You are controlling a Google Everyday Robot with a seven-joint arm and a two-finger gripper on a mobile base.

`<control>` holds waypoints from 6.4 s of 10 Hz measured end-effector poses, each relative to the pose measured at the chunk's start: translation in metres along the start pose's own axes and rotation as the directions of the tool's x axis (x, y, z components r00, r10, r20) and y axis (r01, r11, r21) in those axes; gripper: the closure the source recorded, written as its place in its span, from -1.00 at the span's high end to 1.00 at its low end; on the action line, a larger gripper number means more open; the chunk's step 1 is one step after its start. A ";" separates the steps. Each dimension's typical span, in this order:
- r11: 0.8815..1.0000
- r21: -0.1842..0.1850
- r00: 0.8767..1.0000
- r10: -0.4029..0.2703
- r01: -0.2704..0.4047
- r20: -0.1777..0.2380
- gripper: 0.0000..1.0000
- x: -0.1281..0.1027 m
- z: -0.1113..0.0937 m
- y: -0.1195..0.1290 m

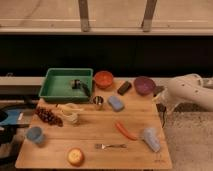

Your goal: Wipe purple bowl with eraser

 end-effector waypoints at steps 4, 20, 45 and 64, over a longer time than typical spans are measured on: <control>1.000 0.000 1.000 0.000 0.000 0.000 0.36 0.000 0.000 0.000; 0.999 -0.034 0.999 -0.033 0.032 -0.012 0.36 0.000 -0.009 0.013; 0.863 -0.333 0.924 -0.368 0.380 0.101 0.36 0.001 0.024 0.206; 0.921 -0.323 0.972 -0.179 0.220 0.154 0.36 0.050 0.085 0.235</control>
